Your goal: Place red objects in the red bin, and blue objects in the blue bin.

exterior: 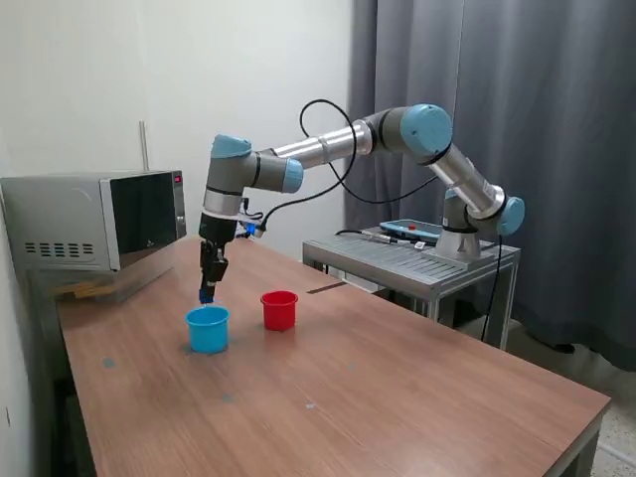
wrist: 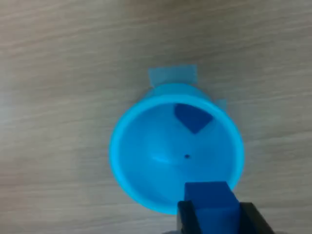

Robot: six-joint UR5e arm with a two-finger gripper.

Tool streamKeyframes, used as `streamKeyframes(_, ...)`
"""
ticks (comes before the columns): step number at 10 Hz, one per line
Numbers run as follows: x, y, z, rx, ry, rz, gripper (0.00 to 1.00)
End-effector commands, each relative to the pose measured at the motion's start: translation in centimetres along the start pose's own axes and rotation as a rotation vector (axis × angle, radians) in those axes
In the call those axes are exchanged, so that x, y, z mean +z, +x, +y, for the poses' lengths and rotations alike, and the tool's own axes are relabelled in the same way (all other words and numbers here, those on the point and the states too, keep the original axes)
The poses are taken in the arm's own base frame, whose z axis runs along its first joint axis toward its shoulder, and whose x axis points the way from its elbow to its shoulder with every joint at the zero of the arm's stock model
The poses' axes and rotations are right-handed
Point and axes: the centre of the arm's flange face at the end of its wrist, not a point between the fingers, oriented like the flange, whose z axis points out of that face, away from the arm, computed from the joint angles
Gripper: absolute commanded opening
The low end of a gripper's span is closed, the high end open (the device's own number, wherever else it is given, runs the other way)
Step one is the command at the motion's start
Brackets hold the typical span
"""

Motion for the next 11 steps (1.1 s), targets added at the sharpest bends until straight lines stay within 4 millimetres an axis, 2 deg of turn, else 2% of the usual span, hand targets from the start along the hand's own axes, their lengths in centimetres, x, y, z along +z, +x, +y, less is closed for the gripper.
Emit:
streamKeyframes(1, -0.6, -1.7, -0.7, 0.026, 0.014, -0.008, 0.0)
streamKeyframes(5, 1.4, -1.5, -2.0, 0.044, 0.061, -0.004, 0.0)
streamKeyframes(11, 1.0, -1.4, -2.0, 0.042, 0.055, -0.001, 0.0)
